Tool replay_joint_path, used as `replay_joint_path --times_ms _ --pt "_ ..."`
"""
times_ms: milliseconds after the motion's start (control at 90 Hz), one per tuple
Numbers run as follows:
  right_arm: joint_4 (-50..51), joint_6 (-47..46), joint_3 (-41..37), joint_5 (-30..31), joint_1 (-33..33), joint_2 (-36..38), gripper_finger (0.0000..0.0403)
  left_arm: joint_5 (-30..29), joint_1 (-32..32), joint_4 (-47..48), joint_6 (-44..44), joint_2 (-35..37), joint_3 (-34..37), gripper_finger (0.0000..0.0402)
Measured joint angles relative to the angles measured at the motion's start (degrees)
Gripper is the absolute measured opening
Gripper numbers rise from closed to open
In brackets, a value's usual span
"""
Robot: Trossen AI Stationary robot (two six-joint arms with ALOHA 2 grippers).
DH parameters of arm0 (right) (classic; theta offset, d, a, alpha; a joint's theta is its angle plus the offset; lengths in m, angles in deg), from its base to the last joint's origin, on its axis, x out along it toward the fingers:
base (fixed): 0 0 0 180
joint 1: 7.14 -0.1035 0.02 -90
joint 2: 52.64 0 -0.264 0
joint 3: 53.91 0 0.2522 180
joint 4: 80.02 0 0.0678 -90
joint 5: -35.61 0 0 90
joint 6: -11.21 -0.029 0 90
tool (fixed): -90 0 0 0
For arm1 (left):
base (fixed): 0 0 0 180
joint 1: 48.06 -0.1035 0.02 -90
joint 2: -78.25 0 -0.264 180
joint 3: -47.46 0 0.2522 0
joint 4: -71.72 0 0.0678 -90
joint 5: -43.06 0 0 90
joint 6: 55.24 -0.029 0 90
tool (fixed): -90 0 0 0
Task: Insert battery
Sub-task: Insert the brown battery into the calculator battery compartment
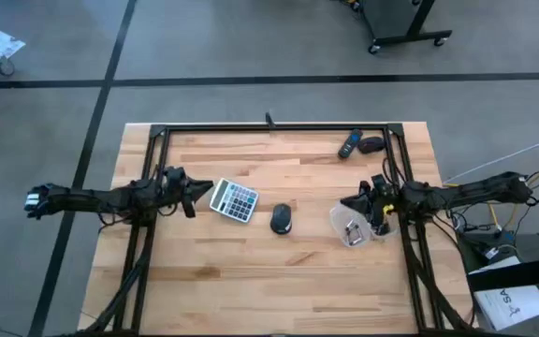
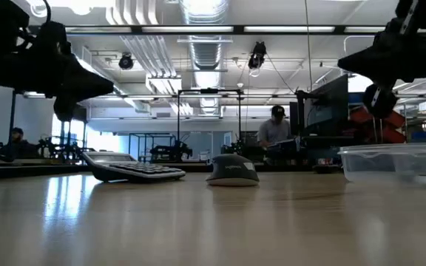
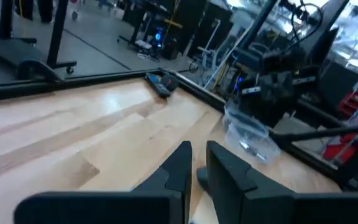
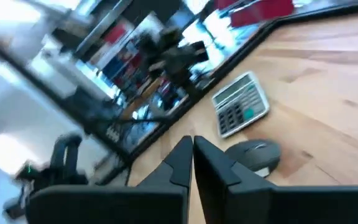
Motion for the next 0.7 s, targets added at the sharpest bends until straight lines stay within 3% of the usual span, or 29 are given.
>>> replay_joint_path --times_ms 222,378,700 --pt "-8.83 -2.55 0.18 0.93 -3.42 -7.87 0.0000 2.24 -0.06 5.93 3.48 -0.25 0.00 0.0029" --pt "-13.49 1.57 3.96 4.07 -7.14 -17.77 0.0000 2.13 -0.57 18.68 7.48 -0.78 -2.85 0.0039" --pt "-8.50 9.77 15.88 3.08 -7.39 -37.93 0.0002 -5.17 -0.85 39.02 13.36 -4.57 -12.53 0.0134"
